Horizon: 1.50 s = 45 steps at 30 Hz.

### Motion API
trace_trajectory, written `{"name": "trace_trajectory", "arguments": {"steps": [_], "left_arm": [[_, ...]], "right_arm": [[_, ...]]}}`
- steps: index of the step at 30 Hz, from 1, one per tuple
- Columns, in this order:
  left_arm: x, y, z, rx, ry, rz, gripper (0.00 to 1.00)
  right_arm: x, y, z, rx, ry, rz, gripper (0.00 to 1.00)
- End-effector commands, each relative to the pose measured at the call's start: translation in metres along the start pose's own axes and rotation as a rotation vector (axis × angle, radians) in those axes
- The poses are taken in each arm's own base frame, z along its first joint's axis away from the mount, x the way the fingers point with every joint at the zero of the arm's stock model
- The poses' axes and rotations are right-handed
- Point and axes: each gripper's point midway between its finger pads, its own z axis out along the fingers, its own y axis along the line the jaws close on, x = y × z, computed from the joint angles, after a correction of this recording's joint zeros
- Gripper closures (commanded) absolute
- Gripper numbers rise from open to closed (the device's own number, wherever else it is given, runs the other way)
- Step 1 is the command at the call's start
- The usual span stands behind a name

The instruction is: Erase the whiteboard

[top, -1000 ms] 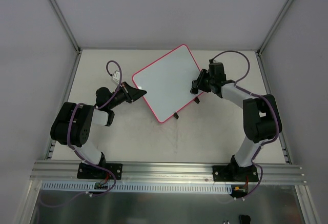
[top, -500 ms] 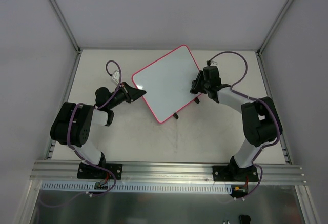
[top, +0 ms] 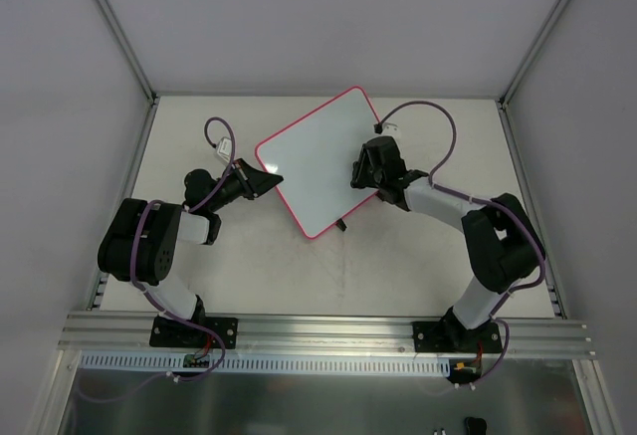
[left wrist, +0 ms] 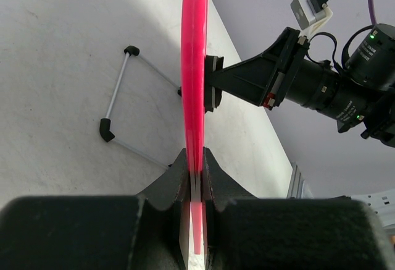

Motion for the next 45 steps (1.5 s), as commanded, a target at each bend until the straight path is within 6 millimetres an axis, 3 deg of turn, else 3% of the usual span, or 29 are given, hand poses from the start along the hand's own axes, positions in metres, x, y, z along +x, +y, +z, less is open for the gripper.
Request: {"name": "trace_trajectory", "arguments": {"steps": [1, 6, 13, 17, 23, 28, 33, 38, 45], "left_arm": [[-0.038, -0.057, -0.003, 0.221, -0.146, 0.273, 1.0], [-0.038, -0.056, -0.003, 0.22, -0.145, 0.273, 1.0], [-0.039, -0.056, -0.003, 0.216, -0.15, 0.276, 1.0], [-0.039, -0.056, -0.003, 0.215, -0.151, 0.273, 1.0], [-0.04, -0.054, -0.003, 0.206, -0.153, 0.264, 1.0], [-0.041, -0.055, -0.003, 0.206, -0.157, 0.266, 0.99], [-0.042, -0.055, -0.004, 0.204, -0.159, 0.264, 0.97], [-0.043, -0.056, -0.004, 0.206, -0.158, 0.264, 0.97], [-0.043, -0.057, -0.005, 0.206, -0.158, 0.266, 0.97]], "right_arm": [[0.051, 0.054, -0.01, -0.183, 0.149, -0.014, 1.0], [0.053, 0.069, -0.02, -0.217, 0.141, -0.029, 1.0], [0.029, 0.062, -0.053, -0.215, 0.061, -0.057, 1.0], [0.027, 0.054, -0.073, -0.208, 0.059, -0.075, 1.0], [0.048, 0.025, -0.095, -0.111, 0.127, -0.125, 1.0], [0.089, -0.018, -0.109, 0.022, 0.264, -0.195, 1.0], [0.115, -0.048, -0.119, 0.1, 0.322, -0.213, 1.0], [0.132, -0.057, -0.12, 0.134, 0.356, -0.226, 0.97], [0.131, -0.049, -0.117, 0.149, 0.329, -0.278, 0.86]]}}
